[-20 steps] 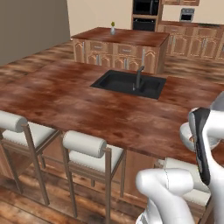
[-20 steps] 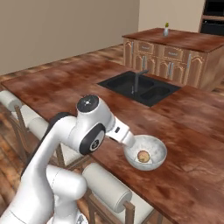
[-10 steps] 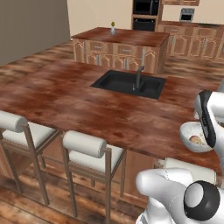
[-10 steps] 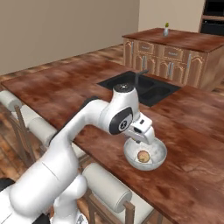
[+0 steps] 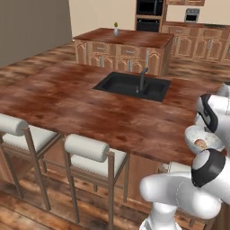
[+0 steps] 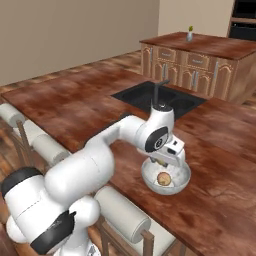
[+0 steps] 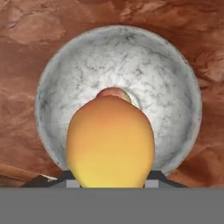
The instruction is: Retrieve the peach and mango from the fridge and place them into the bowl on the dining table.
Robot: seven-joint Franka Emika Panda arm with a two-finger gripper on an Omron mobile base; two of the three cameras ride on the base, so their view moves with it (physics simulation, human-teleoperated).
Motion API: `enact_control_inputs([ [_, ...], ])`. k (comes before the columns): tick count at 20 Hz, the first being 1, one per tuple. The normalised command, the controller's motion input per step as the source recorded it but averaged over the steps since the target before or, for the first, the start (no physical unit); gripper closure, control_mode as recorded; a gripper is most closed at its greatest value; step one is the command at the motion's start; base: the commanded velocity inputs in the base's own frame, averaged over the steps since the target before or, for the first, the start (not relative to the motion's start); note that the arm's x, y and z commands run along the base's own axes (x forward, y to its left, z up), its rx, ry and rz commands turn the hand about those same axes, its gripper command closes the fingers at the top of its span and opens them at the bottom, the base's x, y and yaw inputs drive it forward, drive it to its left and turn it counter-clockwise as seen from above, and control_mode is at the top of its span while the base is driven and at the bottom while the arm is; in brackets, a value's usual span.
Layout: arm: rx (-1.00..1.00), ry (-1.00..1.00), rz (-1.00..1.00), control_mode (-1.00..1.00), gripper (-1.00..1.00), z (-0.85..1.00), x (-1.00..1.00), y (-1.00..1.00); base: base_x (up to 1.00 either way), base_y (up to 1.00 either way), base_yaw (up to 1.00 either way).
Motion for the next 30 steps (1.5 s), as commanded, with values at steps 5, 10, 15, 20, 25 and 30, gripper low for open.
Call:
enact_control_inputs([
  [5, 0.0, 0.04, 0.03, -1.0, 1.0, -0.63, 0.45, -0.02, 0.0, 0.0, 0.0],
  [10, 0.0, 0.04, 0.0, -1.0, 1.0, -0.41, 0.18, -0.22, 0.0, 0.0, 0.0],
  [15, 0.0, 0.02, 0.0, -1.0, 1.0, -0.28, 0.02, -0.32, 0.0, 0.0, 0.0],
  [20, 0.0, 0.0, 0.0, -1.0, 1.0, -0.26, 0.33, -0.24, 0.0, 0.0, 0.0],
  [25, 0.0, 0.0, 0.0, -1.0, -1.0, -0.23, 0.47, -0.12, 0.0, 0.0, 0.0],
  [30, 0.0, 0.0, 0.0, -1.0, -1.0, -0.05, -0.09, -0.02, 0.0, 0.0, 0.0],
])
